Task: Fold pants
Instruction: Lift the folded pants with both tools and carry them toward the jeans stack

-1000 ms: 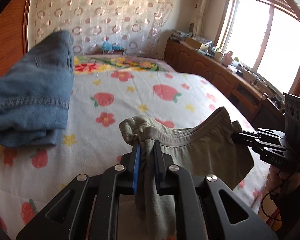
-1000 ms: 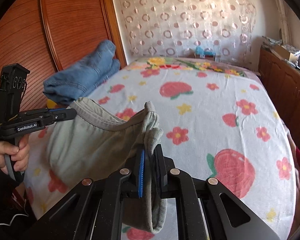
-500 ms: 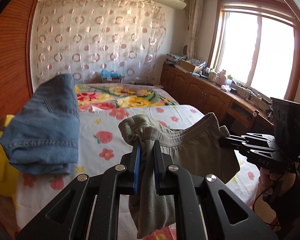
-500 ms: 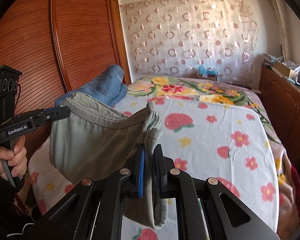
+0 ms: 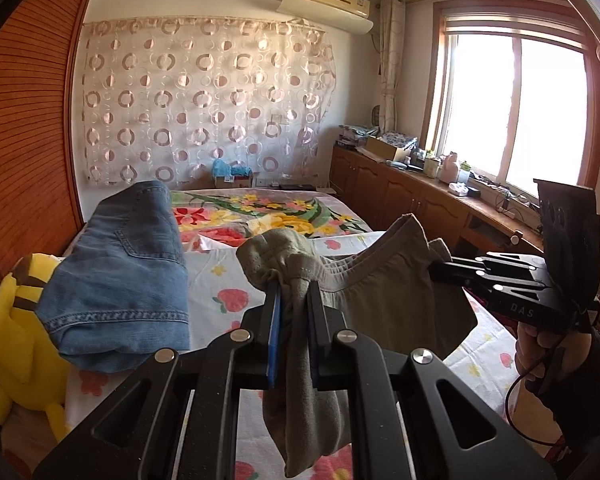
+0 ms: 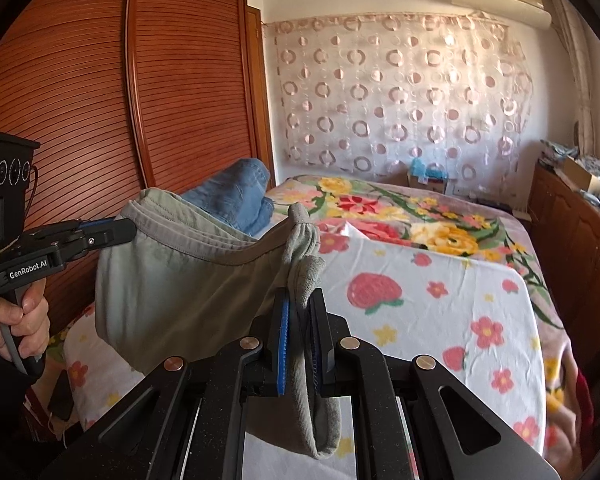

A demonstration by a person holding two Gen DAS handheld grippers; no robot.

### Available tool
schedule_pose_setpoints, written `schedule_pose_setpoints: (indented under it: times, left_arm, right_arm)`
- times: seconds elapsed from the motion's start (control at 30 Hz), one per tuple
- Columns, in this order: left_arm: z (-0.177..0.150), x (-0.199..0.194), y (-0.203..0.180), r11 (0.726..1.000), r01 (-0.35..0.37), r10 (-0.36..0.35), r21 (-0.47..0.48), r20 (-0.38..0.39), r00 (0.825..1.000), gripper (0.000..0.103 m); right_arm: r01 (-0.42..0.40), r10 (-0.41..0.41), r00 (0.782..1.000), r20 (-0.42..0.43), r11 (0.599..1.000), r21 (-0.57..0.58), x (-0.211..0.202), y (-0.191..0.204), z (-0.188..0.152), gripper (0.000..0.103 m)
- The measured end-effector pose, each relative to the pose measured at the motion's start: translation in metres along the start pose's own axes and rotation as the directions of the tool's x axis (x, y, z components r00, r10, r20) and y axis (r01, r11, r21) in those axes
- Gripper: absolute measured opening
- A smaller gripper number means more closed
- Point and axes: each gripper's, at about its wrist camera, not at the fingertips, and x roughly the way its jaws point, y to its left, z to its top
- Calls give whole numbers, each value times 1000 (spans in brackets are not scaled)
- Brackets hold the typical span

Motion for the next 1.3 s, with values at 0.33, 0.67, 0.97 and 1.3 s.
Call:
schedule_pose_setpoints:
  times: [0.33, 0.67, 0.97, 1.3]
  left_arm:
    - [6, 5, 28, 998, -48, 49, -42, 2, 999, 12]
    - [31, 19, 59, 992, -113, 114, -48, 11, 993, 12]
    - [43, 29, 85, 986, -158, 159, -53, 11, 987, 12]
    - [55, 35, 114, 978, -192, 195, -81, 35, 980, 12]
  right_arm:
    - [-61, 60, 998, -15, 998, -27, 38, -5, 16, 9]
    - [-102, 102, 995, -5, 992, -75, 96, -19, 65, 9]
    - [-125, 127, 992, 4, 984, -123, 152, -22, 96, 9]
    - [-149, 154, 988, 16, 974, -170, 191, -23, 109, 9]
